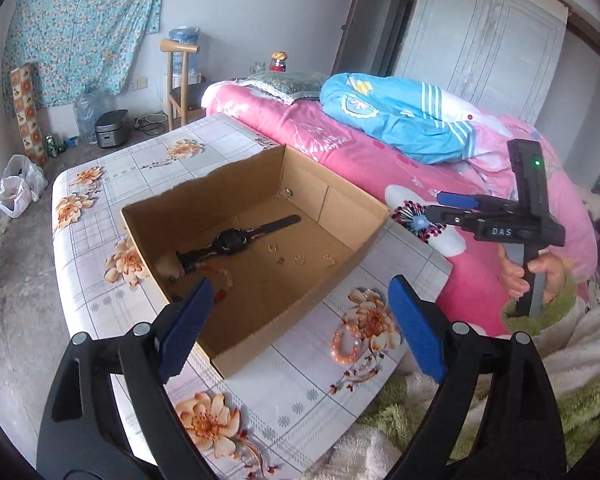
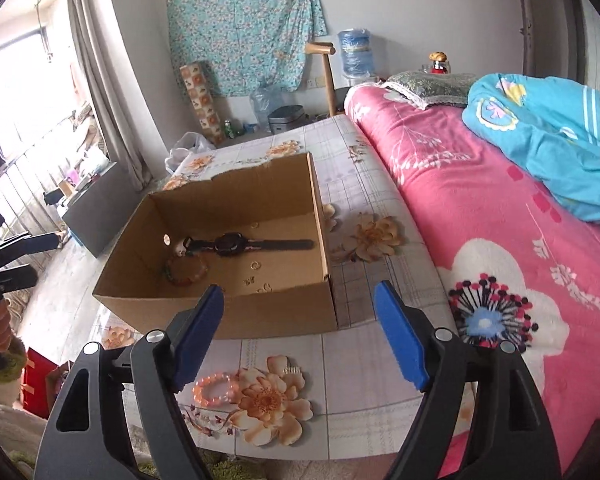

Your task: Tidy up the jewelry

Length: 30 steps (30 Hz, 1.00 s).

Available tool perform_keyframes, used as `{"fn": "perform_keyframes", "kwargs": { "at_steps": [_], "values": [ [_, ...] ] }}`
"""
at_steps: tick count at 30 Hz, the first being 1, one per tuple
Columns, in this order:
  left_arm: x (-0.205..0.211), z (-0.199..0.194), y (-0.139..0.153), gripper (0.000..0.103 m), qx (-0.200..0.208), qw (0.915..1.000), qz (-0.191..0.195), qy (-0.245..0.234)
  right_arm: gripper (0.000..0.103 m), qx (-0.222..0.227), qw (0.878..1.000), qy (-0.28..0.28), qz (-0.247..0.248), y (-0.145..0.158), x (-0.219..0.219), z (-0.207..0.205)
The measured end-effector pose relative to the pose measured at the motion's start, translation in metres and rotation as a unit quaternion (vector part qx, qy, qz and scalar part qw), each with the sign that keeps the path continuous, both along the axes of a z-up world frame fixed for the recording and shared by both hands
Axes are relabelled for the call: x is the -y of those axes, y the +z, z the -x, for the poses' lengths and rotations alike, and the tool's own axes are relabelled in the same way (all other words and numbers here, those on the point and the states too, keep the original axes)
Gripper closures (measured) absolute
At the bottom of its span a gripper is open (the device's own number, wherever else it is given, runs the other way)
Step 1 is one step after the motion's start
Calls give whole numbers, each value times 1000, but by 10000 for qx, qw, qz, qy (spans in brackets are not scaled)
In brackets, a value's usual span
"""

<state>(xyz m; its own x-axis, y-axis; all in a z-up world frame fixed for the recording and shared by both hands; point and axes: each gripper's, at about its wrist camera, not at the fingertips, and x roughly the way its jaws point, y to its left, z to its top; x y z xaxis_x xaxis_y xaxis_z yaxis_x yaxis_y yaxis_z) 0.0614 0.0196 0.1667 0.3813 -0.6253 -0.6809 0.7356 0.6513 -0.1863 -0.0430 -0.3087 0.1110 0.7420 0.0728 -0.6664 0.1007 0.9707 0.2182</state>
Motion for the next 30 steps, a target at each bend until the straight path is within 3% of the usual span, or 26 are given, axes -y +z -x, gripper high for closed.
{"fn": "perform_keyframes", "kwargs": {
  "at_steps": [5, 10, 13, 16, 20, 30],
  "values": [
    [-2, 22, -39, 14, -396, 9989, -85, 232, 27, -477, 9988, -64, 47, -34, -16, 5],
    [12, 29, -96, 14, -713, 9926, -726, 662, 27, -1102, 9901, -393, 776, -73, -35, 3],
    [21, 26, -123, 14, -970, 9882, -874, 806, 27, -1346, 9882, -397, 609, -91, -35, -2],
    [32, 20, -144, 14, -900, 9831, -1212, 1035, 27, -1564, 9843, -467, 679, -103, -36, -8],
    [38, 10, -165, 14, -1043, 9756, -1415, 1315, 21, -1686, 9800, -525, 919, -110, -38, -15],
    [41, 3, -187, 14, -1110, 9650, -1731, 1626, 19, -1976, 9701, -506, 1316, -123, -45, -20]
  ]
}}
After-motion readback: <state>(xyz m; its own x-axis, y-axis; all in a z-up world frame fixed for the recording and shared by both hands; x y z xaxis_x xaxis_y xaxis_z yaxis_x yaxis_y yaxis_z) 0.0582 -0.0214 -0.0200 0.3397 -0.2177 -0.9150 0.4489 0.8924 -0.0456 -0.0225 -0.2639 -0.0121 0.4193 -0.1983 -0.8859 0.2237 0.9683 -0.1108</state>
